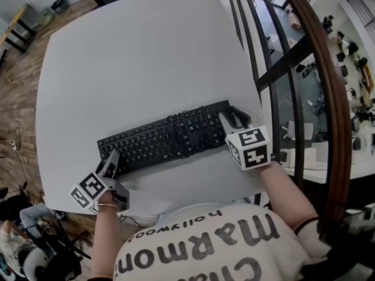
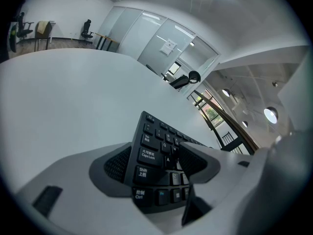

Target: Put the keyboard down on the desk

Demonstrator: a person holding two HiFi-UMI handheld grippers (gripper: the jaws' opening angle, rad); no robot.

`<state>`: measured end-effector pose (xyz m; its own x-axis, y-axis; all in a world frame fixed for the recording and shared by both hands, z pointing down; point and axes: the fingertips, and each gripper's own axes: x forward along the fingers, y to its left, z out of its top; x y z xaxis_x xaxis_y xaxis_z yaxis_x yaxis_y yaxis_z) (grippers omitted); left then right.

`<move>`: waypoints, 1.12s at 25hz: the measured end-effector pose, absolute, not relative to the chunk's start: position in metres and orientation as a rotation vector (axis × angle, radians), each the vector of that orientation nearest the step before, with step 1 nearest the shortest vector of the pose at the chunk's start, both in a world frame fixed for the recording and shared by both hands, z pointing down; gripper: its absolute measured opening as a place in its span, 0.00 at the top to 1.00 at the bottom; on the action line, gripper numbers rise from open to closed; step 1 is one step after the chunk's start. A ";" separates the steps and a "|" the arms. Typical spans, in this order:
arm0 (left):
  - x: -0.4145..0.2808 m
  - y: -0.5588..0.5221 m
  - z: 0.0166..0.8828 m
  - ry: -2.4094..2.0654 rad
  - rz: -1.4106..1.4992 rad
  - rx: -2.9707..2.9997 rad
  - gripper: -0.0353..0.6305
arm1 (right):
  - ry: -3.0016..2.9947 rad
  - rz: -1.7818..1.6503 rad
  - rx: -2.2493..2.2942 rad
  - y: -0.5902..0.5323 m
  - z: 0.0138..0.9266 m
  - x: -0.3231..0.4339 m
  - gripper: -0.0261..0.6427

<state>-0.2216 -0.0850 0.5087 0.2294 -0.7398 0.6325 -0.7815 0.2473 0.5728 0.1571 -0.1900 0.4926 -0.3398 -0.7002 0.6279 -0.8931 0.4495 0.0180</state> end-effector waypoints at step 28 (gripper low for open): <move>-0.216 -0.090 0.514 -1.493 0.050 1.505 0.52 | -1.997 0.294 1.282 -0.147 0.492 0.104 0.85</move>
